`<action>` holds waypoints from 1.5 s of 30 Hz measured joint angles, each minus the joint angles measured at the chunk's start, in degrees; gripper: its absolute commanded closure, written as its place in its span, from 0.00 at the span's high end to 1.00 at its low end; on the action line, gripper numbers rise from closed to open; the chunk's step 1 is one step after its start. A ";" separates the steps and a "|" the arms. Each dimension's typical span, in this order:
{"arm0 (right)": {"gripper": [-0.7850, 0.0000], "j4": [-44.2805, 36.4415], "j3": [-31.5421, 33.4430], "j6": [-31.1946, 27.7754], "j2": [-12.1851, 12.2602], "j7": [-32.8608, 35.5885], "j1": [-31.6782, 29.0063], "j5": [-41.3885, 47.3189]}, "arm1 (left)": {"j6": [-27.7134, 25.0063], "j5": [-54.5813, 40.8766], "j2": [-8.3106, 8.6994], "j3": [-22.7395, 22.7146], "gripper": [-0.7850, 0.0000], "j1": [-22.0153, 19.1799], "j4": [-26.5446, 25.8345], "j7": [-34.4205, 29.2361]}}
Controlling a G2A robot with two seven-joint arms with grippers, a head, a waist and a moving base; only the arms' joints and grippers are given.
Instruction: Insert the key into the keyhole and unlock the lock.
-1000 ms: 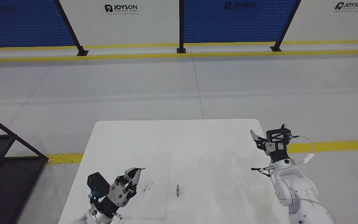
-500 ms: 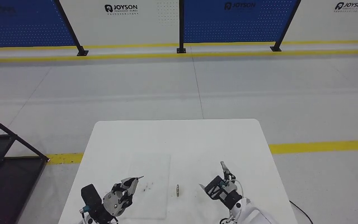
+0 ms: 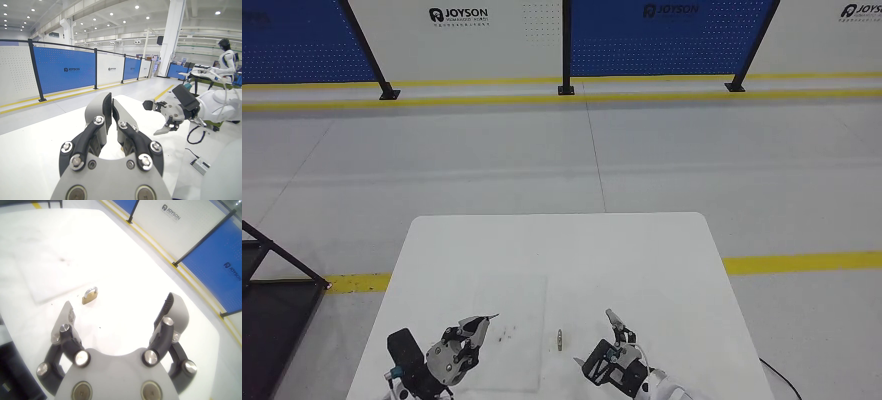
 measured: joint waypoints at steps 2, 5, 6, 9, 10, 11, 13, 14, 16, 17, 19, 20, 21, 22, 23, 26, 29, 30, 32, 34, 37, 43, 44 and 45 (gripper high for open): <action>1.00 1.00 -0.57 -0.91 -0.08 -0.21 0.75 1.12 | 0.26 -0.38 0.01 0.09 0.00 -0.20 0.00 -0.34; 1.00 3.62 -3.50 -0.54 -0.78 2.33 2.98 3.79 | 0.44 -0.55 0.06 0.10 0.00 0.06 0.17 0.55; 1.00 4.81 -5.32 0.03 -1.22 3.53 4.12 4.86 | 0.46 -0.41 0.09 0.07 0.00 0.23 0.28 1.08; 1.00 8.24 -9.87 2.10 -2.42 5.91 7.11 7.29 | 0.50 0.15 0.17 0.00 0.00 0.59 0.59 2.29; 1.00 9.18 -11.10 2.77 -2.79 6.56 7.91 8.28 | 0.64 0.28 0.19 -0.01 0.00 0.64 0.71 2.54; 1.00 10.07 -12.17 3.32 -3.15 7.20 8.70 9.45 | 0.84 0.35 0.20 0.00 0.00 0.67 0.82 2.73; 1.00 11.81 -14.09 4.82 -3.91 8.67 10.36 12.11 | 1.19 0.36 0.20 0.07 0.00 0.67 0.96 2.95; 1.00 12.41 -14.80 5.69 -4.21 9.33 10.92 12.94 | 1.22 0.35 0.20 0.08 0.00 0.67 0.97 2.96; 1.00 13.45 -16.10 8.03 -4.82 10.68 11.97 14.45 | 1.21 0.34 0.20 0.08 0.00 0.66 0.96 2.96; 1.00 13.86 -16.44 8.82 -5.03 11.20 12.40 15.06 | 1.20 0.34 0.20 0.08 0.00 0.66 0.96 2.95; 1.00 14.78 -16.99 11.17 -5.46 12.54 13.28 15.79 | 1.20 0.34 0.20 0.08 0.00 0.66 0.96 2.94; 1.00 15.10 -17.21 12.27 -5.63 13.08 13.63 15.93 | 1.20 0.34 0.20 0.08 0.00 0.66 0.96 2.94; 1.00 15.53 -17.47 13.58 -5.85 13.66 14.07 16.12 | 1.20 0.34 0.20 0.08 0.00 0.66 0.95 2.94; 1.00 15.85 -17.63 14.48 -6.00 13.99 14.37 16.25 | 1.20 0.34 0.20 0.08 0.00 0.66 0.95 2.94; 1.00 16.17 -17.78 15.26 -6.14 14.23 14.66 16.40 | 1.20 0.34 0.20 0.08 0.00 0.66 0.95 2.94; 0.69 17.33 -18.30 16.87 -6.55 14.81 15.64 16.94 | 1.20 0.34 0.20 0.08 0.00 0.66 0.95 2.94; 0.46 18.46 -18.93 17.63 -6.93 15.25 16.65 17.16 | 1.20 0.34 0.20 0.08 0.00 0.66 0.95 2.94; 0.45 18.87 -19.14 17.67 -7.05 15.39 17.00 17.31 | 1.20 0.34 0.20 0.08 0.00 0.66 0.95 2.94; 0.42 19.45 -19.44 17.54 -7.20 15.64 17.47 17.56 | 1.20 0.34 0.20 0.08 0.00 0.66 0.95 2.94; 0.41 20.07 -19.74 17.41 -7.38 15.78 17.95 17.90 | 1.20 0.34 0.20 0.08 0.00 0.66 0.95 2.94; 0.40 20.99 -20.08 17.60 -7.65 15.93 18.59 18.44 | 1.20 0.34 0.20 0.08 0.00 0.66 0.95 2.94; 0.22 22.56 -20.75 17.53 -8.17 16.00 19.79 19.90 | 1.20 0.34 0.20 0.08 0.00 0.66 0.95 2.94; 0.16 22.73 -20.86 17.33 -8.25 16.01 19.97 20.25 | 1.20 0.34 0.20 0.08 0.00 0.66 0.95 2.94; 0.13 22.93 -20.99 16.97 -8.35 15.91 20.18 20.76 | 1.20 0.34 0.20 0.08 0.00 0.66 0.95 2.94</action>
